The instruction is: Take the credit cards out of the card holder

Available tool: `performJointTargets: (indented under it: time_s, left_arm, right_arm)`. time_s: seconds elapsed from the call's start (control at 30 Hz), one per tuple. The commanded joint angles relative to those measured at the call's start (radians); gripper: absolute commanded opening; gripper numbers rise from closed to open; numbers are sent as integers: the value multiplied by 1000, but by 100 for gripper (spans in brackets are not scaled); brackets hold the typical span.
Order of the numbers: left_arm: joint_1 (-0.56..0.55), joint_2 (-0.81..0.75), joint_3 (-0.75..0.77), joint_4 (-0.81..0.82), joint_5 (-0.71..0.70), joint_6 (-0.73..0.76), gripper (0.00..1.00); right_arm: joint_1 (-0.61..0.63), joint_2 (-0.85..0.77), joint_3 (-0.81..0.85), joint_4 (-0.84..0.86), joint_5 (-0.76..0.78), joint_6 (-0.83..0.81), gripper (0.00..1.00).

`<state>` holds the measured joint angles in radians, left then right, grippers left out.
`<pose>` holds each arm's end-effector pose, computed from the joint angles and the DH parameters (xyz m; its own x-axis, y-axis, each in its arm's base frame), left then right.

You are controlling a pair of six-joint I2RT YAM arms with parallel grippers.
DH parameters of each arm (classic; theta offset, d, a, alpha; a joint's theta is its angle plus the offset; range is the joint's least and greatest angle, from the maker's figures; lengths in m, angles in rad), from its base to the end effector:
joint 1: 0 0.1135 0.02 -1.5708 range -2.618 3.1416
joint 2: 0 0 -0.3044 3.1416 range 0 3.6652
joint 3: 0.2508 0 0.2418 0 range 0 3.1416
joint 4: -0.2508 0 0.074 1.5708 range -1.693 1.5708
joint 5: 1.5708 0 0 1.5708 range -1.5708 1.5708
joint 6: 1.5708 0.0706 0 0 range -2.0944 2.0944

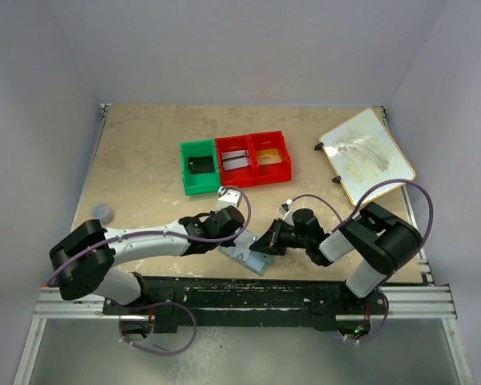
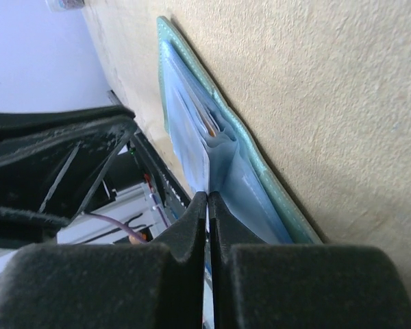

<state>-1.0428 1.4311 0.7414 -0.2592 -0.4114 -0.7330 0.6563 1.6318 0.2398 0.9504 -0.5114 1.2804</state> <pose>0.1641 -0.2253 0.1994 -0.7555 0.0782 -0.6504 0.2272 0.9625 -0.1483 0.1864 0.1871 0.1396 -0.9426 0.3286 -0.0585 0.0717 0.3704 0.9261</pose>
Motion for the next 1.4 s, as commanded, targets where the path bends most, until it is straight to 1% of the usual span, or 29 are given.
performJointTargets:
  time_s: [0.0,0.07,0.17,0.23,0.3,0.37,0.43,0.63,0.67,0.8,0.9,1.03,1.13,1.23,1.37]
  left_arm:
    - [0,-41,22,57,74,19,10]
    - [0,-30,24,64,98,25,10]
    - [0,-9,29,50,86,18,10]
    - [0,15,31,35,74,13,11]
    - [0,52,37,17,54,4,10]
    - [0,86,40,13,39,-6,9]
    - [0,110,42,6,16,-18,9]
    - [0,117,41,13,9,-19,7]
    - [0,114,39,14,12,-19,7]
    - [0,108,32,14,13,-16,7]
    - [1,110,27,11,7,-17,7]
    - [0,114,22,11,-3,-22,6]
    - [1,119,18,14,0,-20,6]
    - [0,122,4,31,11,-21,6]
    - [0,126,-5,43,26,-21,6]
  right_arm:
    - [6,57,13,129,55,75,2]
    - [6,84,26,164,78,95,3]
    - [6,120,47,183,83,108,4]
    - [6,128,48,177,97,113,7]
    - [7,135,54,176,94,110,8]
    - [7,136,53,178,90,111,13]
    - [7,131,40,192,89,113,14]
    - [7,136,32,228,77,118,15]
    - [7,143,34,234,74,119,13]
    - [8,166,38,263,71,128,0]
    - [8,151,23,247,78,122,0]
    - [3,119,-18,229,39,115,0]
    - [-27,104,-56,202,7,93,0]
    - [-36,109,-89,262,-11,102,0]
    - [-38,130,-83,289,-37,101,0]
